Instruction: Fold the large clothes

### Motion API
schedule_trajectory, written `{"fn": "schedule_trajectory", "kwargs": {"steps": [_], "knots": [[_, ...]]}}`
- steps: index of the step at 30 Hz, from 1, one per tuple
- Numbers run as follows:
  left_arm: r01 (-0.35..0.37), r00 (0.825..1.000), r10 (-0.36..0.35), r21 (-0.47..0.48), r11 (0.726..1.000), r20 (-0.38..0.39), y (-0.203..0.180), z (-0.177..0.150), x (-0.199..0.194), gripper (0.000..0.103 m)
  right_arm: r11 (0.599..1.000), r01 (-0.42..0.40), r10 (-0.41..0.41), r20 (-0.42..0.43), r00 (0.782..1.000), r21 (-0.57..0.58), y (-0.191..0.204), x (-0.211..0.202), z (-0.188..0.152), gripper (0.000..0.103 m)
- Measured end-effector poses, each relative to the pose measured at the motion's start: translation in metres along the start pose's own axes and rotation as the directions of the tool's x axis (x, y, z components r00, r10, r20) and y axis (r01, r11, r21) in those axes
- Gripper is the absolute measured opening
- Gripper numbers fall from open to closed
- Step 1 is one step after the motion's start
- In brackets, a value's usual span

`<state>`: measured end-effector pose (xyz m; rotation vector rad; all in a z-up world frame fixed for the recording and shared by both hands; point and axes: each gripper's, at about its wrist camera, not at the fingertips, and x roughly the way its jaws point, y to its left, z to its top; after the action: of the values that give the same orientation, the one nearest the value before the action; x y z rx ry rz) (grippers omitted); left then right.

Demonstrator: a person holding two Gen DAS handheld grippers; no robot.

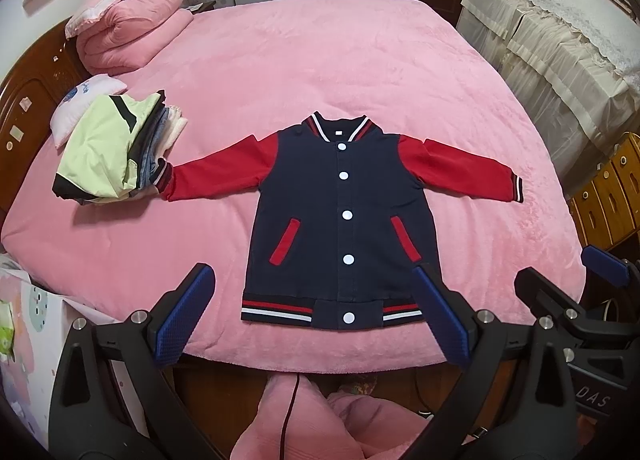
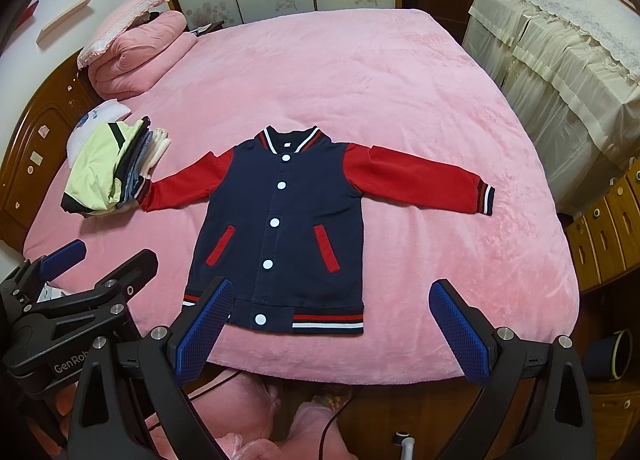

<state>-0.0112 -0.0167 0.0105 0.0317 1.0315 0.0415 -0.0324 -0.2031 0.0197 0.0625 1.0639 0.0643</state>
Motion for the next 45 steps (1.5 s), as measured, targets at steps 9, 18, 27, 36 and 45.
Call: {"fn": "schedule_trajectory", "kwargs": {"steps": [9,18,27,36,45], "knots": [[0.0,1.0,0.0,0.001,1.0,0.0,-0.002,0.001,0.0,0.098,1.0,-0.001,0.001,0.0,1.0,-0.001,0.0,0.0,0.0,0.1],[0.011,1.0,-0.011,0.008,1.0,0.011,-0.01,0.01,0.001,0.098,1.0,-0.015,0.015,0.006,1.0,0.009,-0.005,0.0,0.007,0.1],[0.016,1.0,-0.016,0.017,1.0,0.017,-0.004,0.024,0.007,0.098,0.999,-0.03,0.03,0.005,1.0,0.033,-0.004,0.012,0.026,0.1],[0.02,0.994,-0.024,-0.034,0.999,-0.107,0.054,0.019,0.068,0.098,0.994,-0.031,0.035,-0.037,0.999,0.104,0.021,0.066,0.031,0.096],[-0.066,0.994,0.034,-0.336,0.94,-0.1,0.223,0.012,0.186,0.087,0.996,-0.025,0.029,-0.044,0.999,0.087,0.106,0.151,0.043,0.088]]}}
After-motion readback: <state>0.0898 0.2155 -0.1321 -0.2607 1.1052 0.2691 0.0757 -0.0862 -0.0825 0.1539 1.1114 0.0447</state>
